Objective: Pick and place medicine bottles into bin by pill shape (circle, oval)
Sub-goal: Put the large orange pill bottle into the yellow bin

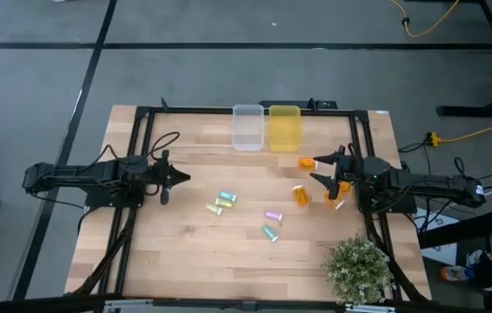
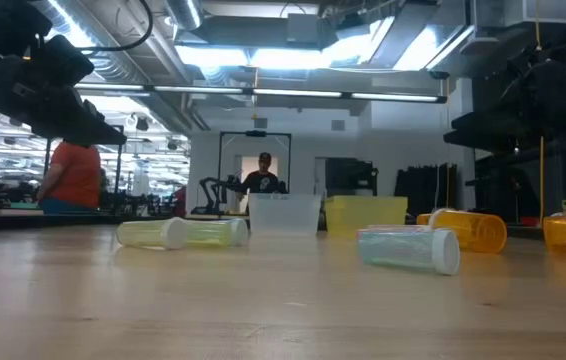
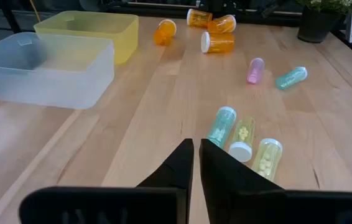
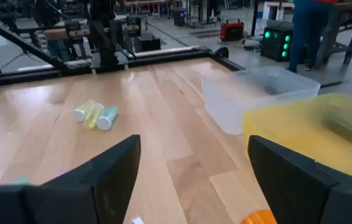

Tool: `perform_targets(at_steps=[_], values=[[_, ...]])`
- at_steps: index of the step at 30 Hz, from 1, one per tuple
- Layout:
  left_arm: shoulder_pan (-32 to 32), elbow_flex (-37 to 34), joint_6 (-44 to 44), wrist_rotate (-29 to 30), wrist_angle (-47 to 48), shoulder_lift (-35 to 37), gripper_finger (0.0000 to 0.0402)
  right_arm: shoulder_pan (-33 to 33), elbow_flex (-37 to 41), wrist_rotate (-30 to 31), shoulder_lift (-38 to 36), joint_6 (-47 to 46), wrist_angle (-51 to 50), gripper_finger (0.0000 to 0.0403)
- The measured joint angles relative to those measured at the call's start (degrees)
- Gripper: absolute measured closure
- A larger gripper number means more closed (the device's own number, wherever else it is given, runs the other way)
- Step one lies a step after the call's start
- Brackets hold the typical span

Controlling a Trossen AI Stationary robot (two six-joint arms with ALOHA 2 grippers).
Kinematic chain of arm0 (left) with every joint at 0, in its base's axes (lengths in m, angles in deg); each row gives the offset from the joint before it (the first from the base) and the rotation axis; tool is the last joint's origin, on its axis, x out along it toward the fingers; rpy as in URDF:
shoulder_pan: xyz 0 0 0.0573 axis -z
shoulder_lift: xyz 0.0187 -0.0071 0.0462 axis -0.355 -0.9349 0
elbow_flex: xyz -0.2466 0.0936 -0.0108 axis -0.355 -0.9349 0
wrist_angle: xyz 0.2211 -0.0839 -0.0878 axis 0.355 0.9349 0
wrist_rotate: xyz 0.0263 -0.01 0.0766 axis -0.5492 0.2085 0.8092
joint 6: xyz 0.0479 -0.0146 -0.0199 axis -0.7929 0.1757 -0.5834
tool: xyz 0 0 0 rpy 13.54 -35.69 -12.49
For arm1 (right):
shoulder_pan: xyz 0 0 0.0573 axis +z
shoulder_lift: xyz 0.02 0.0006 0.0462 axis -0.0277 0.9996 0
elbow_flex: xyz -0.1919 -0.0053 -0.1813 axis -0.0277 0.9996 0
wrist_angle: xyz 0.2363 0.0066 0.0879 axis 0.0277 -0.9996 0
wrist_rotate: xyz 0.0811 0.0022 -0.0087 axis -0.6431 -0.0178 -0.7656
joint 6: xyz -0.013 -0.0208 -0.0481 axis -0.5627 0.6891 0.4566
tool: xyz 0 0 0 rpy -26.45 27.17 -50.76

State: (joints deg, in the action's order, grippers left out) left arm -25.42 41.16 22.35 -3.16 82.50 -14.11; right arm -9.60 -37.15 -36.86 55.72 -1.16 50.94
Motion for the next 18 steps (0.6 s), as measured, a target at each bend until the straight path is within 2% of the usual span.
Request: perform_targets(at_steps=[5, 8, 15, 18], values=[[0.0, 0.0, 0.0, 0.0, 0.0, 0.0, 0.0379, 0.0, 0.0, -0.4, 0.0, -18.3, 2.1, 0.0104], [0.0, 0.0, 0.0, 0.0, 0.0, 0.0, 0.0379, 0.0, 0.0, 0.0, 0.0, -24.4, 2.4, 0.0104], [0.0, 0.0, 0.0, 0.0, 0.0, 0.0, 0.0379, 0.0, 0.0, 0.5, 0.0, -25.7, -0.3, 0.0104], [0.0, 0.0, 0.0, 0.0, 0.0, 0.0, 0.0379, 0.0, 0.0, 0.6, 0.0, -22.5, -0.7, 0.0104]])
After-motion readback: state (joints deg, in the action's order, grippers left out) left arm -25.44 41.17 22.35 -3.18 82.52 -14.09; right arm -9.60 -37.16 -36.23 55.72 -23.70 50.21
